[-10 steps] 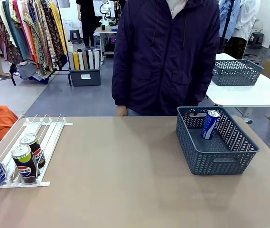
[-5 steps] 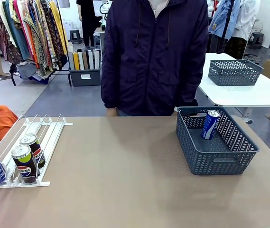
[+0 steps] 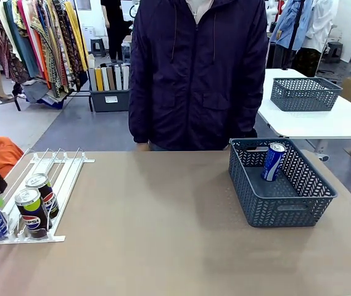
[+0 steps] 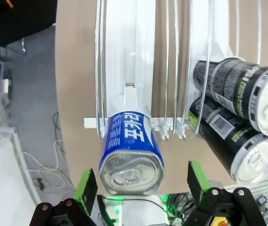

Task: Retrieve and store the cans from the dispenser.
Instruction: Pick up the last remaining can from one row of the Automatic Can Dispenser and place it in the middle of the table.

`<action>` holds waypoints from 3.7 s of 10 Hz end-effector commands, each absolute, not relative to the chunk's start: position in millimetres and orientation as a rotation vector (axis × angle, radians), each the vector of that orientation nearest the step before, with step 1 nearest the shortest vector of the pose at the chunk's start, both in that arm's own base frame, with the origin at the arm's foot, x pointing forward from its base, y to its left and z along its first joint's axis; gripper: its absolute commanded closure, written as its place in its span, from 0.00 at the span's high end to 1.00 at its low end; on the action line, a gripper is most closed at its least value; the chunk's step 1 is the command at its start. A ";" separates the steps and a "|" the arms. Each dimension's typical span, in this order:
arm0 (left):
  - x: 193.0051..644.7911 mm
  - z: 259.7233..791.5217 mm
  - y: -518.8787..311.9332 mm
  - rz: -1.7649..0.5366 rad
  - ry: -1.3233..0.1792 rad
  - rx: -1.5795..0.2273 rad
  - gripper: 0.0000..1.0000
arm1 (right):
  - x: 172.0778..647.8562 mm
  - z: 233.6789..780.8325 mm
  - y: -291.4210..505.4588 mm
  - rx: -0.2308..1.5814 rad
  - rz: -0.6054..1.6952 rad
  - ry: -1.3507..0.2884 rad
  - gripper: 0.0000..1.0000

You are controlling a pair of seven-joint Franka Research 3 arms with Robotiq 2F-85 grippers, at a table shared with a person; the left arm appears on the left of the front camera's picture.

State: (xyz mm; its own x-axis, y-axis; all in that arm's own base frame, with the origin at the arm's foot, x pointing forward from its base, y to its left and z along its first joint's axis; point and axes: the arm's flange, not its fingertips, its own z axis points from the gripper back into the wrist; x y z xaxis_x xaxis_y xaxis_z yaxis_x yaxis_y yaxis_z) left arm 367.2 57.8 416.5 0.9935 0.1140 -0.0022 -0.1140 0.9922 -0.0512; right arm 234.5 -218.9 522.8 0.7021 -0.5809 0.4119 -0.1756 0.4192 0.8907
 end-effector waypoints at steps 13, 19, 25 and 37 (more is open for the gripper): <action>377.3 408.7 58.0 0.147 0.046 -0.020 0.00 | 237.2 525.1 -218.9 1.149 -0.270 -0.824 1.00; 362.8 441.5 59.6 0.135 -0.042 -0.002 0.00 | 237.2 525.1 -218.9 1.149 -0.270 -0.824 1.00; 286.6 595.5 47.1 -0.010 -0.393 0.003 0.00 | 237.2 525.1 -218.9 1.149 -0.270 -0.824 1.00; 341.2 606.6 -31.5 -0.089 -0.354 -0.158 0.00 | 237.2 525.1 -218.9 1.149 -0.270 -0.824 1.00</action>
State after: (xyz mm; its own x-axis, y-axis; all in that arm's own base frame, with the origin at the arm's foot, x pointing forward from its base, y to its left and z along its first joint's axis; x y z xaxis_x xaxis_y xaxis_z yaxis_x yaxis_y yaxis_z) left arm 310.7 1.5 589.8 0.9336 -0.0251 0.3574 0.0716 0.9905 -0.1174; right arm 234.5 -218.8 522.8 0.7021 -0.5805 0.4123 -0.1759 0.4196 0.8905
